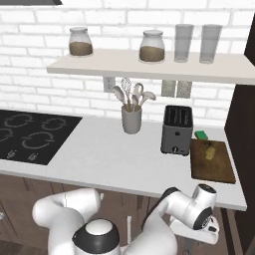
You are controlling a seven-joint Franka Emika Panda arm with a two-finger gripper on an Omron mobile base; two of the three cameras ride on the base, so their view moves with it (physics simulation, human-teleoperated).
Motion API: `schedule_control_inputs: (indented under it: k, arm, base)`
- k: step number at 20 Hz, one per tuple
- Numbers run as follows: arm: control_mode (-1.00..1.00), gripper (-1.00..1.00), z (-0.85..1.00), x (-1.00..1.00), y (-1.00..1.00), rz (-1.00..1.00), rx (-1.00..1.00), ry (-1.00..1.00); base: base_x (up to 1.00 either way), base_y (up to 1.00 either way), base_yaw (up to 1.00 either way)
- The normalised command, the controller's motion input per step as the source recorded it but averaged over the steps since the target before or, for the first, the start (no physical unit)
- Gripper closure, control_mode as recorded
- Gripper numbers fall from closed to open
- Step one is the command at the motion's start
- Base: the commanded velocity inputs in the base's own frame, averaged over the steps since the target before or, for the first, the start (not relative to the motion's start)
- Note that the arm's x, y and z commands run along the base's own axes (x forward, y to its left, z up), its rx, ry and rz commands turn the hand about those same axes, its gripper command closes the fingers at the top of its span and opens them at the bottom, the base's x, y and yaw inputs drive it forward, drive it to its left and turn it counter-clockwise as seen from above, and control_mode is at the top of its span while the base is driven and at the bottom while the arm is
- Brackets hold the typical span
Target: Place the appropriate cutting tool for cutting the potato skin on the cutting board.
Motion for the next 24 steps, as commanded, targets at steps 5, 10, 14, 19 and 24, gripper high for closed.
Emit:
schedule_control_inputs:
  k: [5, 10, 14, 19, 24]
  arm:
    - [-1.00, -1.00, -0.36, 0.18, -0.02, 0.00, -0.01, 0.00]
    - [-1.00, -1.00, -0.46, 0.09, -0.03, 0.00, -0.03, 0.00]
    - [-1.00, -1.00, -0.45, 0.00, 0.00, 0.00, -0.02, 0.00]
    - [-1.00, 1.00, -0.64, 0.00, 0.02, 0.00, -0.05, 0.00]
    - [-1.00, 1.00, -0.32, -0.16, 0.23, 0.00, 0.00, 0.00]
  base:
    - [0.00, 0.00, 0.00]
    - [0.00, 0.00, 0.00]
    - [0.00, 0.00, 0.00]
    - [0.00, 0.00, 0.00]
    - [0.00, 0.00, 0.00]
